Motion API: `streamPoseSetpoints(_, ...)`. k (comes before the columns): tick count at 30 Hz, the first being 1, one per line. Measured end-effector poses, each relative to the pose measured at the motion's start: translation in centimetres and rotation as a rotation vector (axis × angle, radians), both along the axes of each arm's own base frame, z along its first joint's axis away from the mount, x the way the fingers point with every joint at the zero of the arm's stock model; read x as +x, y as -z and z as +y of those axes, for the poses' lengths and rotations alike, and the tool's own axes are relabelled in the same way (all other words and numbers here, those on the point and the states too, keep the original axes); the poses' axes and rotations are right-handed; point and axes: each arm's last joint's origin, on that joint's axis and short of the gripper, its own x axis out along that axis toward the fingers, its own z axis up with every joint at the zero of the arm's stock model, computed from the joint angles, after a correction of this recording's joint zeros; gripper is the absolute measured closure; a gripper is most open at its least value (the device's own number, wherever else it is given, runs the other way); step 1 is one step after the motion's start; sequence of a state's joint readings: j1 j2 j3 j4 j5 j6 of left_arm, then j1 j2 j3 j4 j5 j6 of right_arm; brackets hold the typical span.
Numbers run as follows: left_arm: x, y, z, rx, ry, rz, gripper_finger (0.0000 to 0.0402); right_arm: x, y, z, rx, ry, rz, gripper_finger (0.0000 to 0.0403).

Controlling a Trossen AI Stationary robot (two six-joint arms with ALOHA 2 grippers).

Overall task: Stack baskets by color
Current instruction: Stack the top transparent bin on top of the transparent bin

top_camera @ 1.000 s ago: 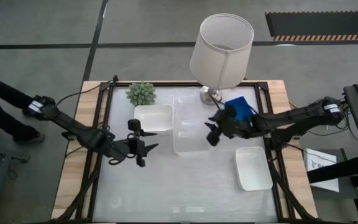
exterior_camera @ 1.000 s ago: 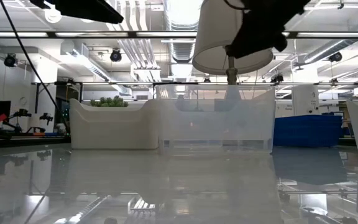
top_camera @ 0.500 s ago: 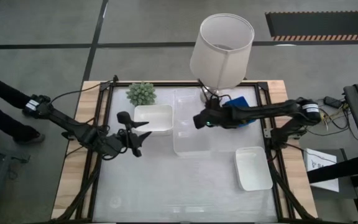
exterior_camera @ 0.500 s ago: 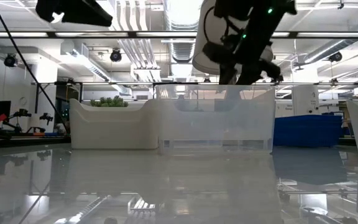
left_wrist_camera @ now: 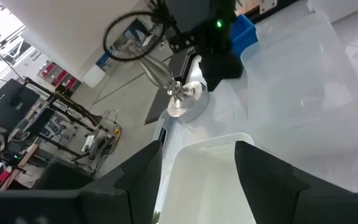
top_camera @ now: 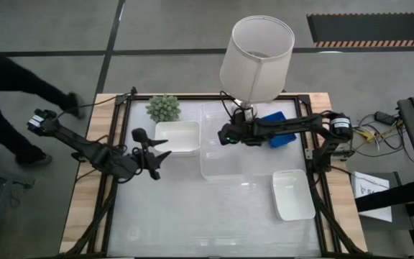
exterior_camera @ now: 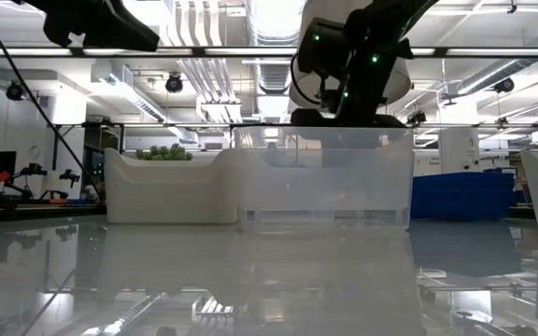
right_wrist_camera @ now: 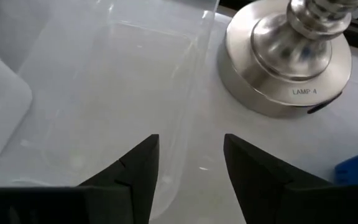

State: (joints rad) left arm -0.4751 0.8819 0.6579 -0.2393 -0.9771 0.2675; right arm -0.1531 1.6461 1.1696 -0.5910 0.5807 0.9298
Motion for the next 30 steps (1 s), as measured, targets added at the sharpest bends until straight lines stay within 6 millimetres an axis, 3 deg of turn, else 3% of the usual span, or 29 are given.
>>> streamPoseSetpoints(12, -0.3, -0.2, 0.1, -0.014, 0.000, -0.028, 0.0214, 1.2, 2.3, 0.8, -0.041, 0.006, 0.012, 0.0256)
streamPoseSetpoints(18, -0.3, -0.2, 0.1, -0.015, 0.000, -0.029, 0.0214, 1.5, 2.7, 1.0, -0.064, 0.005, 0.008, 0.0297)
streamPoseSetpoints(26, -0.3, -0.1, 0.1, -0.014, 0.000, -0.028, 0.0214, 1.7, 2.6, 1.3, -0.091, 0.005, -0.003, 0.0381)
streamPoseSetpoints(30, -0.3, -0.1, 0.1, -0.014, 0.000, -0.028, 0.0214, 1.7, 2.5, 1.6, -0.132, 0.011, -0.001, 0.0392)
